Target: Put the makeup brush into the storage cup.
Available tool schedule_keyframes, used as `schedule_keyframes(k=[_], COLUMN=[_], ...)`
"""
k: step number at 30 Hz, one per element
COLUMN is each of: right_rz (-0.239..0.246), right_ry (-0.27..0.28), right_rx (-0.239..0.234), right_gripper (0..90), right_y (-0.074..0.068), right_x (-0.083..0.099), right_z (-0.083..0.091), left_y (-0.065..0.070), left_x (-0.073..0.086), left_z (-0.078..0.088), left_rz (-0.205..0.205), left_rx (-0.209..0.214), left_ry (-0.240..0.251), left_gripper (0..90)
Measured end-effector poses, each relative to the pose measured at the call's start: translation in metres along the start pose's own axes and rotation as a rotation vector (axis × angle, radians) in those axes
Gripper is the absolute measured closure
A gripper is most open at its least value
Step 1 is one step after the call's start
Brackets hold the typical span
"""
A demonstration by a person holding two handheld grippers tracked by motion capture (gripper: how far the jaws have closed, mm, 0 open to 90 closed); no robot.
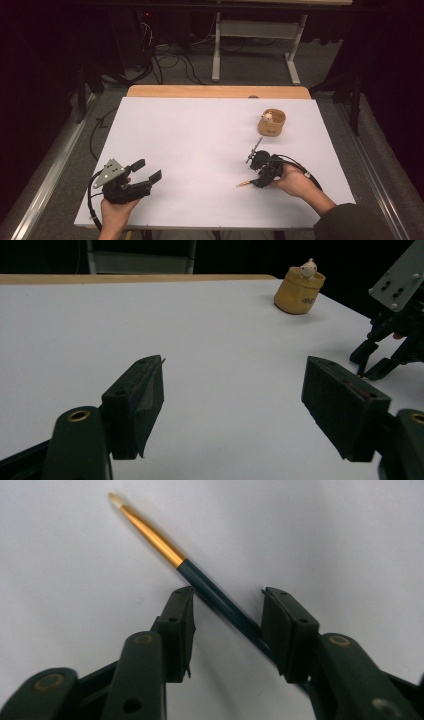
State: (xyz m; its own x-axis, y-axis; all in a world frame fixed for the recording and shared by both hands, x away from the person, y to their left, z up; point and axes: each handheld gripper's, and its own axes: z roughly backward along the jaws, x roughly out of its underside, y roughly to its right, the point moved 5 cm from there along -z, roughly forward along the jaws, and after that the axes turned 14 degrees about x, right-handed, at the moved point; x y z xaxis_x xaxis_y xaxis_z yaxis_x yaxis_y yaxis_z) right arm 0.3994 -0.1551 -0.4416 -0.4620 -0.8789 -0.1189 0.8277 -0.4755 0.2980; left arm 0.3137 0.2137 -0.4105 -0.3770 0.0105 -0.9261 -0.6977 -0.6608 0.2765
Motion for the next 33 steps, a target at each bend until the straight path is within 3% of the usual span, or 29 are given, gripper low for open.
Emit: schedule_keyframes(k=[33], right_rz=[-0.007], right_ry=[-0.031], right_rx=[-0.011], right_gripper=[84.2], right_y=[0.0019], right_x=[-0.0017], right_z=[-0.0003], left_y=[0.0001], left_x=[0.0005], left_z=[0.0003], left_rz=[0.002], left_rx=[0.002], left_ry=[-0.002], left_gripper=[25.6])
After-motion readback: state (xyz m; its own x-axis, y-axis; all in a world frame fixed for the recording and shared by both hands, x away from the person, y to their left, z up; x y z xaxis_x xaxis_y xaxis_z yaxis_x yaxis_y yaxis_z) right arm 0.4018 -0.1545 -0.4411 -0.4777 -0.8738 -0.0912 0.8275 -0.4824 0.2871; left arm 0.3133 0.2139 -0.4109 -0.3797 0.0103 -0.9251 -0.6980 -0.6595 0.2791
